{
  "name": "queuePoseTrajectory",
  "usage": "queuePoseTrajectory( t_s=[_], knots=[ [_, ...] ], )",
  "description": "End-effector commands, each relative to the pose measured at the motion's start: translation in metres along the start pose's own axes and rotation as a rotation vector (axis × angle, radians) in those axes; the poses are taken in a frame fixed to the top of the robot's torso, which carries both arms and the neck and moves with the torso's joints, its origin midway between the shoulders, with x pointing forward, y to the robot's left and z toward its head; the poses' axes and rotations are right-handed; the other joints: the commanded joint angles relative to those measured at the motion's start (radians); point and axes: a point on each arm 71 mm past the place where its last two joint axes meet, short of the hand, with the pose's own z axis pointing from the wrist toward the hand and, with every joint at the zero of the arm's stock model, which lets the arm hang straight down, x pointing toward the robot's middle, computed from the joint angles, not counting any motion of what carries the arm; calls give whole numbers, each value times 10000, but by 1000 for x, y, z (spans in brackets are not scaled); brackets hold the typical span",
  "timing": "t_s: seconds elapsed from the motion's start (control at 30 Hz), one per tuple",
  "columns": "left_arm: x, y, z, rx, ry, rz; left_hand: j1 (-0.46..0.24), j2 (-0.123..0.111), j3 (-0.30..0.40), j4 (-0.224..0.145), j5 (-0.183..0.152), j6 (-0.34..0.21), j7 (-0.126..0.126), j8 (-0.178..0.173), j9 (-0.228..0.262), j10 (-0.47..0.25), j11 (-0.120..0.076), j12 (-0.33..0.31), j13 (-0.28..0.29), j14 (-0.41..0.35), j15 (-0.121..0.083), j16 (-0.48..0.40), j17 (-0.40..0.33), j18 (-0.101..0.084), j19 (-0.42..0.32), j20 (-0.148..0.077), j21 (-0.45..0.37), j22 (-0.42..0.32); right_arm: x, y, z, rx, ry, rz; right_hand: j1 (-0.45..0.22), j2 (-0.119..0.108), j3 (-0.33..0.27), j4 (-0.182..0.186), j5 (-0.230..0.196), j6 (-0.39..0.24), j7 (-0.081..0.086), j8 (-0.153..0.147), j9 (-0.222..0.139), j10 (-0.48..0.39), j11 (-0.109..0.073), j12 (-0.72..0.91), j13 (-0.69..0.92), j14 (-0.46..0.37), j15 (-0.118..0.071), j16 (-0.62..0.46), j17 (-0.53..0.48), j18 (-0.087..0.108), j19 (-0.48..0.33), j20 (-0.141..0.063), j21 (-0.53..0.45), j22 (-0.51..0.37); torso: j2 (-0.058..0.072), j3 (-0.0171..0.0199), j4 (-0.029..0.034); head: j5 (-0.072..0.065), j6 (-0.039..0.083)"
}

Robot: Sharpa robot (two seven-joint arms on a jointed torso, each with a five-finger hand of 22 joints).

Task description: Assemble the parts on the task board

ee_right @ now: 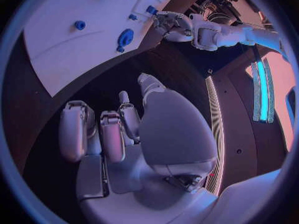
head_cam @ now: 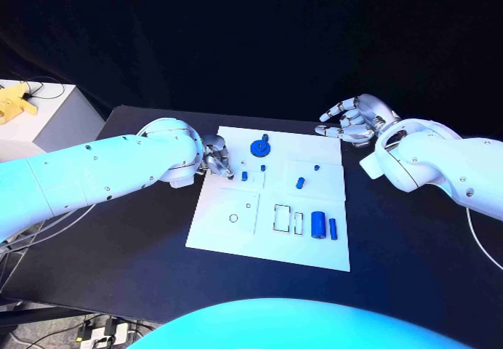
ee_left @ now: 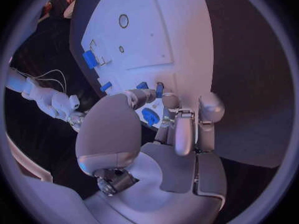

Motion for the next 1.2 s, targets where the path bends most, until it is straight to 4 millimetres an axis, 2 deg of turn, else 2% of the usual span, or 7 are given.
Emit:
queuePoseTrajectory(
  t_s=[0.03,0.57,0.67,0.97,1.1,1.2],
  knots=[
    [5,-2,0,39,263,184,-43,77,2089,-2021,63,66,1,27,2,69,-20,42,0,771,-73,54,1651,-77,76,0,62,9,1,1,0,-127,125,-60,-117,5,49,-3,20,-45,24,-24,-8,-61,-1,-18,251,862,33,-59,1962,187,202,52,-29,1119,0,1,4,4,2],
    [2,-1,-3,85,405,43,-52,54,2184,-2074,75,108,-13,34,-1,110,-34,47,12,782,-87,65,1680,-87,109,-13,93,60,2,0,0,-109,163,-59,-117,5,49,-3,20,-45,24,-24,-8,-61,-1,-18,251,862,33,-59,1962,187,202,52,-29,1119,-5,9,-4,11,2],
    [-1,-3,-4,135,492,24,-53,52,2188,-2077,75,110,-14,35,-1,111,-35,46,9,788,-88,72,1698,-86,108,-14,93,58,3,0,0,-107,170,-60,-117,5,49,-3,20,-45,24,-24,-8,-61,-1,-18,251,862,33,-59,1962,187,202,52,-29,1119,3,1,-9,19,2],
    [-15,-8,-6,188,1039,194,-54,40,2216,-2095,77,119,-17,35,-2,109,-38,35,-9,790,-92,74,1703,-86,107,-18,95,57,4,0,1,-102,196,-60,-117,5,49,-3,20,-45,24,-24,-8,-61,-1,-18,251,862,33,-59,1962,187,202,52,-29,1119,11,23,-17,25,2],
    [-18,-12,-3,209,1292,287,-53,33,2230,-2106,79,123,-17,34,-3,105,-40,27,-20,792,-93,77,1711,-84,101,-19,93,47,4,0,1,-99,210,-60,-117,5,49,-3,20,-45,24,-24,-8,-61,-1,-18,251,862,33,-59,1962,187,202,52,-29,1119,15,7,-6,-2,2],
    [-19,-14,-1,197,1414,350,-52,27,2239,-2114,79,125,-17,34,-3,98,-40,17,-36,791,-93,76,1708,-84,101,-21,94,48,5,0,1,-96,222,-59,-117,5,49,-3,20,-45,24,-24,-8,-61,-1,-18,251,862,33,-59,1962,187,202,52,-29,1119,14,9,-9,3,2]
  ],
)
